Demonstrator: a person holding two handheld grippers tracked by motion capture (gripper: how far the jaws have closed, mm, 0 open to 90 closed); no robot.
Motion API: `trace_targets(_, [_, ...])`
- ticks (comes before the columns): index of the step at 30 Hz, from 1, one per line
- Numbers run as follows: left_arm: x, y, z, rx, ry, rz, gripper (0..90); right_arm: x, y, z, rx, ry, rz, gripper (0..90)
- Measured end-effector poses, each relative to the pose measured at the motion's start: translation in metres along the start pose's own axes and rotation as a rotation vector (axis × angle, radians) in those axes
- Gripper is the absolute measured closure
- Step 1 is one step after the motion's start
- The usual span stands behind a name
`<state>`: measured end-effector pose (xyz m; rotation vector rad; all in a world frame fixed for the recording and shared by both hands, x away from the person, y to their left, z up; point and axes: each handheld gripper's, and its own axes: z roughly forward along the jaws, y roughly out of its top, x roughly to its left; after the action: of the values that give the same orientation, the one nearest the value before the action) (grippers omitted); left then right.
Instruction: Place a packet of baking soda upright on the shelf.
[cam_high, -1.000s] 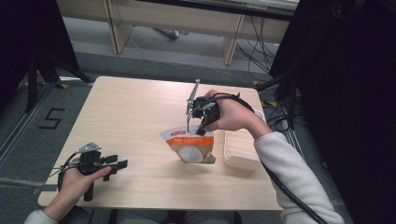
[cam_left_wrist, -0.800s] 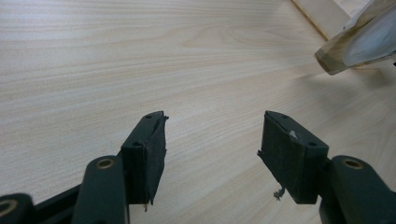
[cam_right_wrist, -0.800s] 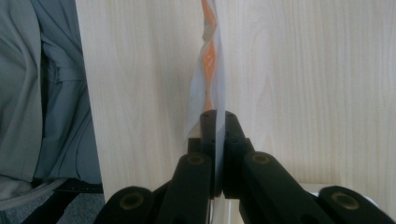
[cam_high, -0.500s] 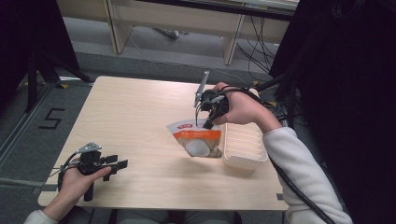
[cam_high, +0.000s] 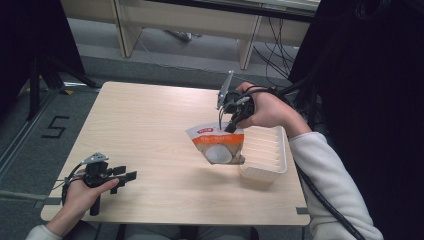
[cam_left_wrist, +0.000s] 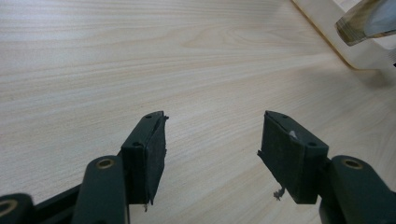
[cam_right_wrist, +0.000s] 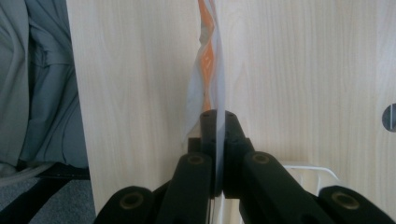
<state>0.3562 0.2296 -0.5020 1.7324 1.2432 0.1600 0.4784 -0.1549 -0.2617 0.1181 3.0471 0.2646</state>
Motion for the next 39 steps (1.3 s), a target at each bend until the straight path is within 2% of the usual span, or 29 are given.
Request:
trace_targets(5, [0.000,0.000,0.000,0.000,0.001,-0.001,39.4,-0.004,-0.005,-0.001,-0.002,-0.004,-0.011,90.0])
trace_targets(6, [0.000,0.000,0.000,-0.001,0.001,-0.001,39.4,-0.004,-0.008,-0.003,0.004,-0.004,0.014,90.0])
trace_targets(8, [0.000,0.000,0.000,0.000,0.001,-0.001,39.4,-0.006,-0.009,-0.003,-0.004,-0.002,-0.001,90.0])
trace_targets(9, [0.000,0.000,0.000,0.000,0.001,-0.001,39.4,-0.005,-0.012,-0.005,0.005,-0.004,0.023,90.0])
trace_targets(19, [0.000,0.000,0.000,-0.001,0.001,-0.004,39.4,-0.011,-0.022,-0.013,-0.002,-0.010,0.039,90.0])
trace_targets(21, [0.000,0.000,0.000,-0.002,0.001,-0.004,39.4,-0.013,-0.023,-0.013,-0.007,-0.011,0.027,90.0])
trace_targets(22, [0.000,0.000,0.000,-0.001,0.001,-0.003,39.4,-0.012,-0.024,-0.014,0.002,-0.014,0.051,90.0])
trace_targets(25, [0.000,0.000,0.000,0.000,0.002,-0.005,39.4,-0.013,-0.025,-0.014,0.001,-0.012,0.053,90.0])
trace_targets(26, [0.000,0.000,0.000,0.000,0.002,-0.005,39.4,-0.014,-0.027,-0.015,-0.006,-0.008,0.040,90.0])
trace_targets(27, [0.000,0.000,0.000,0.000,0.002,-0.005,39.4,-0.014,-0.027,-0.016,-0.001,-0.013,0.058,90.0])
trace_targets(31, [0.000,0.000,0.000,0.000,0.001,-0.003,39.4,-0.014,-0.030,-0.019,-0.005,-0.016,0.068,90.0])
trace_targets(32, [0.000,0.000,0.000,-0.001,0.002,-0.004,39.4,-0.014,-0.031,-0.019,-0.007,-0.013,0.068,90.0])
trace_targets(33, [0.000,0.000,0.000,0.001,0.003,-0.005,39.4,-0.015,-0.032,-0.019,-0.014,-0.015,0.040,90.0])
trace_targets(34, [0.000,0.000,0.000,0.000,0.003,-0.005,39.4,-0.015,-0.033,-0.020,-0.005,-0.021,0.069,90.0])
trace_targets(39, [0.000,0.000,0.000,-0.001,0.004,-0.007,39.4,-0.016,-0.037,-0.024,-0.015,-0.020,0.069,90.0])
